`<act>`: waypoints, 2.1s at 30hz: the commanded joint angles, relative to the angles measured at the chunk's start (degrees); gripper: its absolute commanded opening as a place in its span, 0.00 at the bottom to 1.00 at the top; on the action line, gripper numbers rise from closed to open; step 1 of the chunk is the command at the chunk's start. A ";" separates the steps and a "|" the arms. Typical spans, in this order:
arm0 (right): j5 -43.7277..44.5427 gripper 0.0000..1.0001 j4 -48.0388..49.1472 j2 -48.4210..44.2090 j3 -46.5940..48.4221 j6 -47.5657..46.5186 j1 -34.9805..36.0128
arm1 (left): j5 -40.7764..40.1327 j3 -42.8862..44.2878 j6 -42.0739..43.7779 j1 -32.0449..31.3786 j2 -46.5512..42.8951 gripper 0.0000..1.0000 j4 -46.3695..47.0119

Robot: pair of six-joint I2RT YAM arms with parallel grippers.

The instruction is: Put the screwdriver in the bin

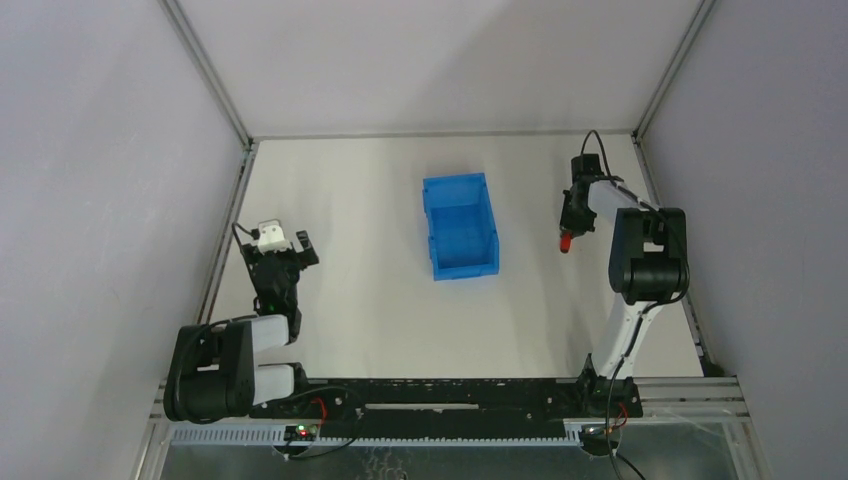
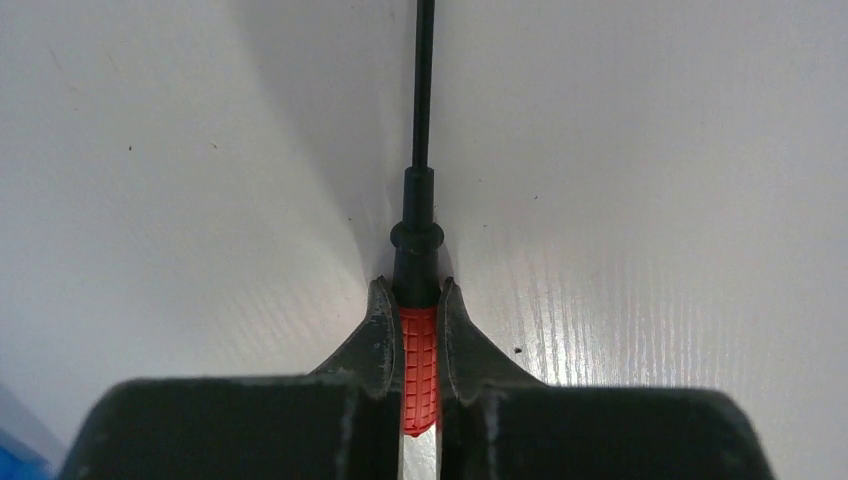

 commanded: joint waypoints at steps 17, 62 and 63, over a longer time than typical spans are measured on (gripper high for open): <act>-0.66 0.00 -13.80 -25.12 4.99 -2.75 3.50 | -0.32 2.02 0.42 -0.21 -0.50 1.00 3.80; 10.34 0.51 3.13 2.16 10.95 5.21 38.60 | -0.28 2.04 0.40 -0.27 -0.51 1.00 3.80; 10.38 0.53 2.63 1.00 11.20 5.22 38.75 | -0.22 2.09 0.41 -0.28 -0.51 1.00 3.80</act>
